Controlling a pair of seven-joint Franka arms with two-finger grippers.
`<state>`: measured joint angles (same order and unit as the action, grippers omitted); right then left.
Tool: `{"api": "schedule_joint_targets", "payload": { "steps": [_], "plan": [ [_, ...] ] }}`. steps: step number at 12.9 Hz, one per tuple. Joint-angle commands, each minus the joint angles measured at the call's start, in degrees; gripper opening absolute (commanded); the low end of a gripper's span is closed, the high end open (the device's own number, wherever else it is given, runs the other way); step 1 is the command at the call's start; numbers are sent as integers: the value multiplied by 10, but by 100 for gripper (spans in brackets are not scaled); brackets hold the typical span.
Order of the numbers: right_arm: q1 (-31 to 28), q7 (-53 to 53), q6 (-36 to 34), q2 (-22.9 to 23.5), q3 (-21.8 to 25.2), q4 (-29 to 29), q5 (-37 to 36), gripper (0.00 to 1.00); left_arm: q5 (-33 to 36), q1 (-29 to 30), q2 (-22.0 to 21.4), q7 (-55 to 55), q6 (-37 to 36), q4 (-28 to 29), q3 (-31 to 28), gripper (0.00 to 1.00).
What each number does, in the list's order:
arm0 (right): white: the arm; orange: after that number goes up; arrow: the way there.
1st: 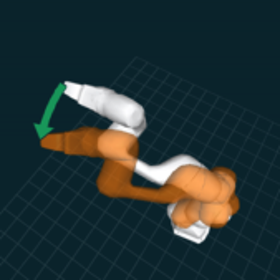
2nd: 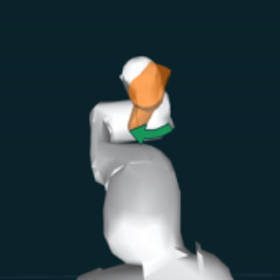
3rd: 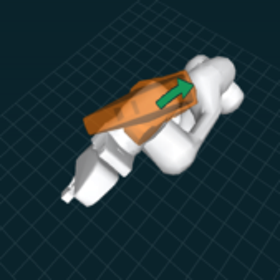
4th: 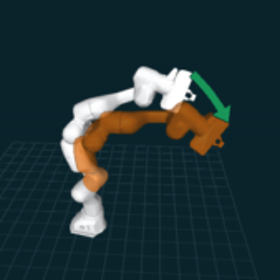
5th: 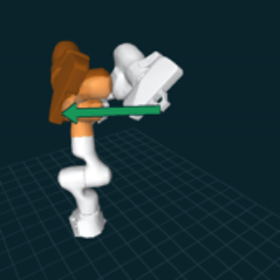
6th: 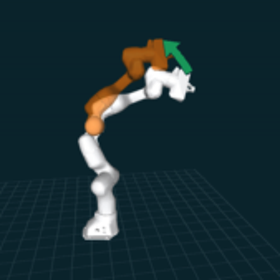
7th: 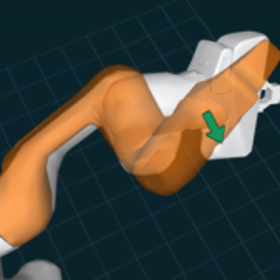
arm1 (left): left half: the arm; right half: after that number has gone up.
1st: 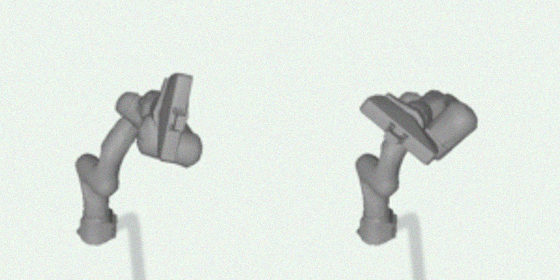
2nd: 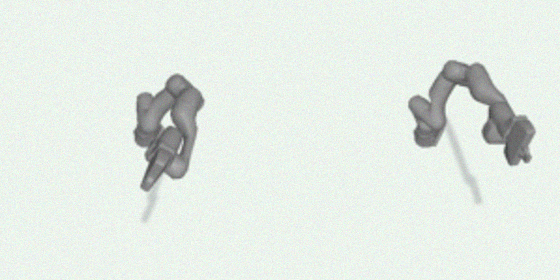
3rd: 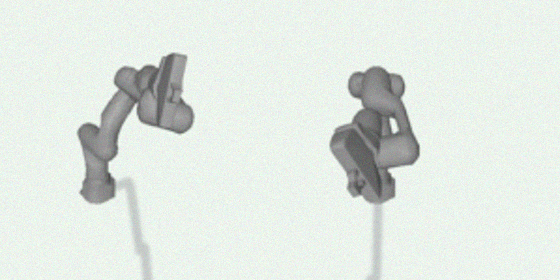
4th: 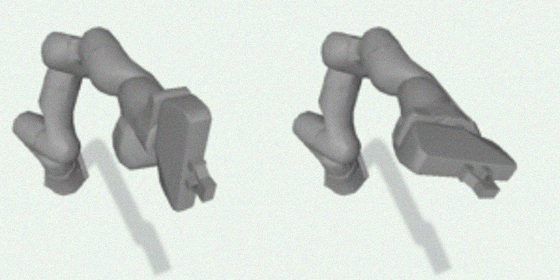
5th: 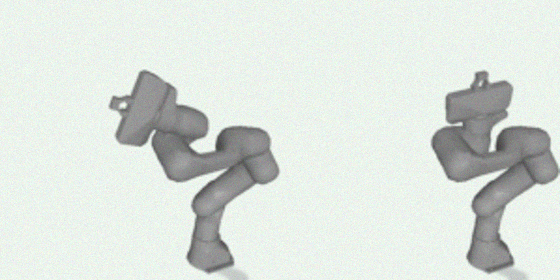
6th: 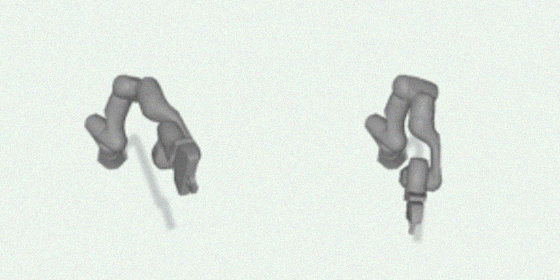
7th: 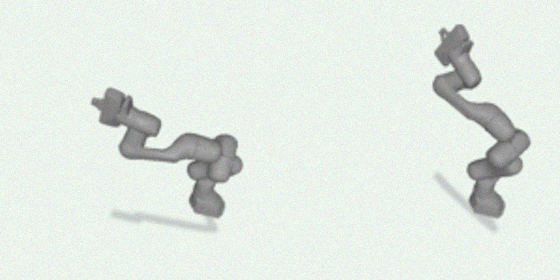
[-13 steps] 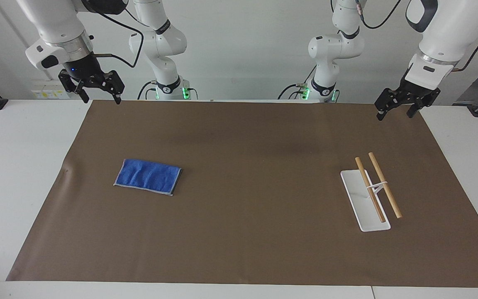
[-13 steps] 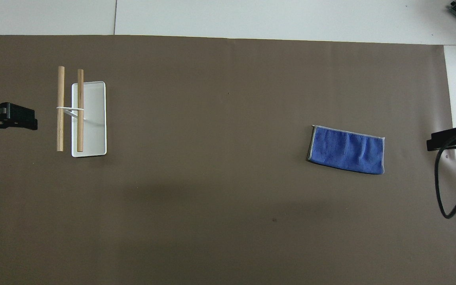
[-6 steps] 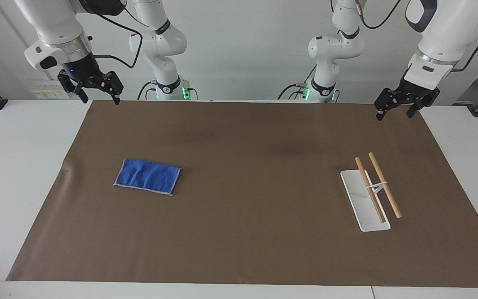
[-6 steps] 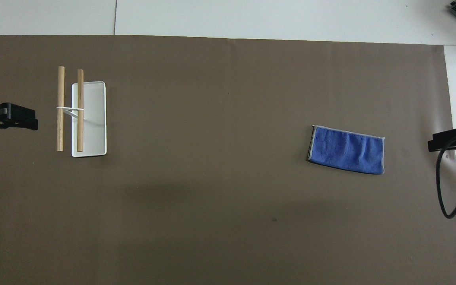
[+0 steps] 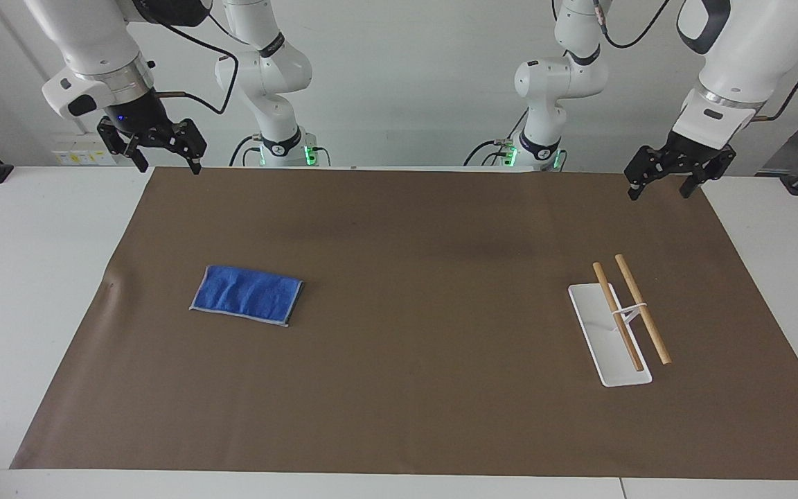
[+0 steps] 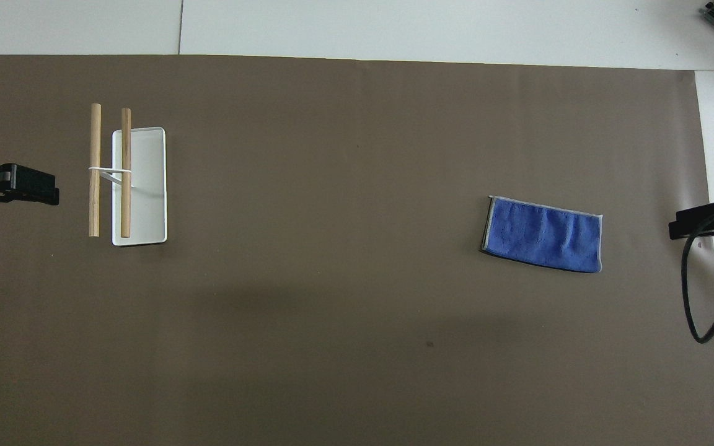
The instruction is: Right arm passes towel to left arm to hang
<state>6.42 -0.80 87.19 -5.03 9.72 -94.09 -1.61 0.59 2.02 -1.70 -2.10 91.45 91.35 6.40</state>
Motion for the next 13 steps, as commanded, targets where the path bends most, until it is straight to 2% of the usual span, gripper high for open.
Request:
{"api": "schedule_joint_targets", "payload": {
  "steps": [1,3,6,8,11,13],
  "plan": [
    [-4,-3,55,-39,-1,-70,-6,100,-4,2,-9,14,2,7,-1,100],
    [0,-3,106,-50,-2,-125,3,100,-4,2,-9,2,6,7,-2,100],
    [17,-3,233,-54,-4,-230,3,100,-4,2,-9,-11,6,7,-1,100],
    [11,-11,305,-35,-4,-274,3,100,-4,2,-9,-11,6,7,-1,100],
    [-8,-52,386,18,-4,-311,4,100,-4,2,-9,-11,6,7,-1,100],
    [-10,-62,465,61,-4,-337,14,100,-4,1,-9,-10,6,7,0,100]
  ]
}}
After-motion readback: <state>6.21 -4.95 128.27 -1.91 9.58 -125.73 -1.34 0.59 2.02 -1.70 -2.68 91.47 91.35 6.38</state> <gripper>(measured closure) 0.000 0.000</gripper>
